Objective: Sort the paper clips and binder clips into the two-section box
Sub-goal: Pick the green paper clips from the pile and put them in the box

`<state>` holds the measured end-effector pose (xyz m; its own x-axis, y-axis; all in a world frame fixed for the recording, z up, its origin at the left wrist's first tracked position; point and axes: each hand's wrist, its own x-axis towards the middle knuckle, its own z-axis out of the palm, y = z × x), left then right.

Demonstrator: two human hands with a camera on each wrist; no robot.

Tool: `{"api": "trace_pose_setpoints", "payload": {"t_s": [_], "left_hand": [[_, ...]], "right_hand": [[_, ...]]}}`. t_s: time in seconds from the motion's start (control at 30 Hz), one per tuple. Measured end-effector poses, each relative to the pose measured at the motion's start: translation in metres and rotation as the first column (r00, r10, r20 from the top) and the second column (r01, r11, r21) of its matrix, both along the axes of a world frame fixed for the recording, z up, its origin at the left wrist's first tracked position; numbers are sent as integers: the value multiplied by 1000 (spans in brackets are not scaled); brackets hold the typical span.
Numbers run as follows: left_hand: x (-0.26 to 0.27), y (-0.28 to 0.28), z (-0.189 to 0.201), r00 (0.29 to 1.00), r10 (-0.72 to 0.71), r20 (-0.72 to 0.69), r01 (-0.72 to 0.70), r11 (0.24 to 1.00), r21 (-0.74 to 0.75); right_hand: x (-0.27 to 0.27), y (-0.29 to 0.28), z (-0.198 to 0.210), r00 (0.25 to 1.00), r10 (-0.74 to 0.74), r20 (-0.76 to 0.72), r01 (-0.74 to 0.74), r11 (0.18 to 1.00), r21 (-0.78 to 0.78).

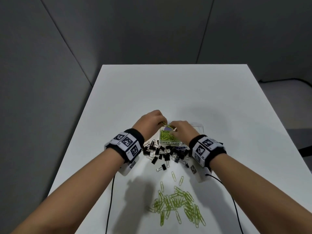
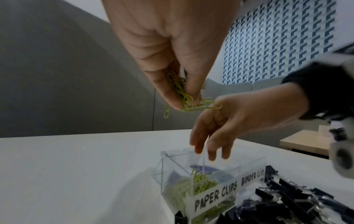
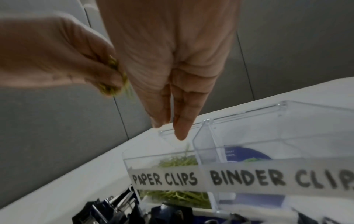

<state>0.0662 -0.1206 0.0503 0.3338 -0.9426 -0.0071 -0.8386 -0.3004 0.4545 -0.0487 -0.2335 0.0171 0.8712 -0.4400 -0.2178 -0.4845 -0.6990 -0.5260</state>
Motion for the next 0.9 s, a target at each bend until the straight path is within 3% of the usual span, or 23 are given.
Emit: {"api": "trace_pose_setpoints", "payload": {"t_s": [0.13, 0.33, 0.47, 0.63, 0.7, 0.9], "left_hand": [[-5, -22, -15, 995, -97, -4, 97, 990, 102], [-13, -47, -47, 969, -241, 52, 209, 916, 342], [-17, -44, -50, 950, -295, 105, 236, 896, 377], [-27, -15, -41, 945, -281, 168, 233, 938, 258], [-39, 9, -45, 942, -300, 149, 263, 937, 228], [-80, 73, -94, 841, -509, 184, 404, 817, 412]], "right_hand": [[-35, -3, -1, 993, -72, 94, 72, 997, 2], [-100, 8, -23, 999, 33, -32, -34, 999, -24], [-117, 19, -35, 990, 95, -103, -98, 995, -25], [-136, 35, -40, 964, 224, -146, -229, 973, -22], [-146, 43, -42, 948, 280, -153, -297, 950, -95], [-153, 71, -64, 894, 358, -270, -427, 865, -264]]}}
